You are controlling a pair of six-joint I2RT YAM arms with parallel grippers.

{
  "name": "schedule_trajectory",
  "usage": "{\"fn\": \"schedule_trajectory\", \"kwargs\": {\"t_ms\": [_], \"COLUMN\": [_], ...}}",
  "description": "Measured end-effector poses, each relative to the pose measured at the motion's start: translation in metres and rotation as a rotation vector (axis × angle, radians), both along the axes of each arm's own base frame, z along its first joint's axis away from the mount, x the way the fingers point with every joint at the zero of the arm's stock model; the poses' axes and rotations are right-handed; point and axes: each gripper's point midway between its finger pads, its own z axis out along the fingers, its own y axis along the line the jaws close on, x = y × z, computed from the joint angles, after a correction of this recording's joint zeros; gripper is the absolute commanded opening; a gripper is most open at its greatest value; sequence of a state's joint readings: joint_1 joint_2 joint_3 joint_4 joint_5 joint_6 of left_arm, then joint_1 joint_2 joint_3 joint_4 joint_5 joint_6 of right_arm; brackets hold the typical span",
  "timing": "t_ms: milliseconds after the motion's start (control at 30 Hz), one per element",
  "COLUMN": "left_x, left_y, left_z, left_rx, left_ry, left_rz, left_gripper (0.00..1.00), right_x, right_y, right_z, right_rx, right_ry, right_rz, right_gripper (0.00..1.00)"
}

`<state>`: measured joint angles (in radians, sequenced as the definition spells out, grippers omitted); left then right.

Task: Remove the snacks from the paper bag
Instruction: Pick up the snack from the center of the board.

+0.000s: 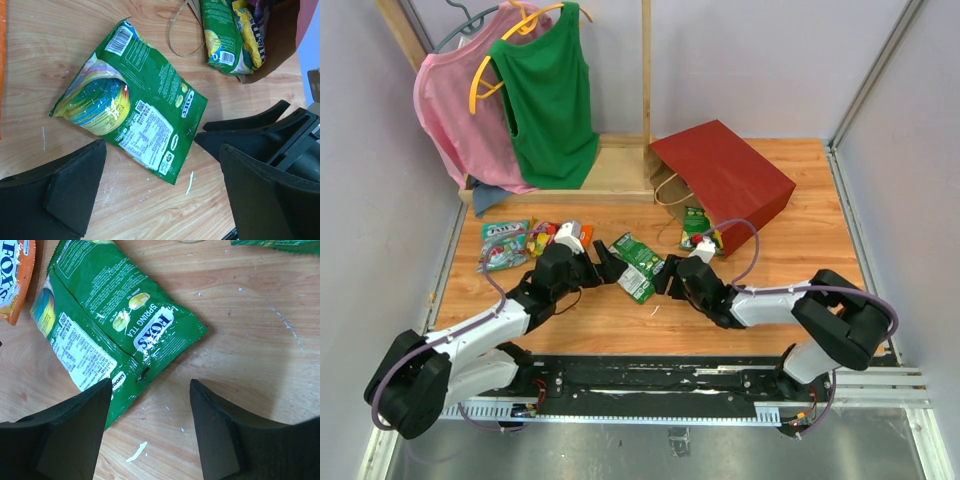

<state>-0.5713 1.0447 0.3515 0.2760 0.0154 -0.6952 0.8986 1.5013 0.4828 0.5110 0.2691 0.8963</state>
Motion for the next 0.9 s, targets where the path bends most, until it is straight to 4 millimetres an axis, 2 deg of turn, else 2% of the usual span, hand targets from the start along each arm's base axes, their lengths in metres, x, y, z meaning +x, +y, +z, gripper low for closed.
{"fn": "schedule_trajectory", "kwargs": {"t_ms": [433,500,600,733,900], "left_x": [-0.004,-0.004,-0.004,-0.004,-0.003], "left_y": [0.009,0.012,0.016,0.021,0.025], "left_z": [-0.002,-0.001,-0.001,0.001,0.001], "left_rx": [0.029,0.032,0.042,0.053,0.061], "left_ry": [-0.003,-0.008,-0.012,-0.02,-0.023], "left_rz": [0.014,0.021,0.031,0.044,0.052], "left_gripper": [1.0,1.0,1.0,1.0,1.0], "right_x": [0.014,0.015,0.015,0.013,0.014], "right_y": [0.027,0.03,0.033,0.034,0.036], "right_z": [-0.003,-0.003,-0.005,-0.009,-0.008], "right_rx": [0.055,0.062,0.069,0.064,0.055], "right_ry": [0.006,0.006,0.01,0.019,0.009], "right_rz": [0.009,0.012,0.017,0.03,0.051], "right_gripper": [0.5,0.45,0.31,0.02,0.01]}}
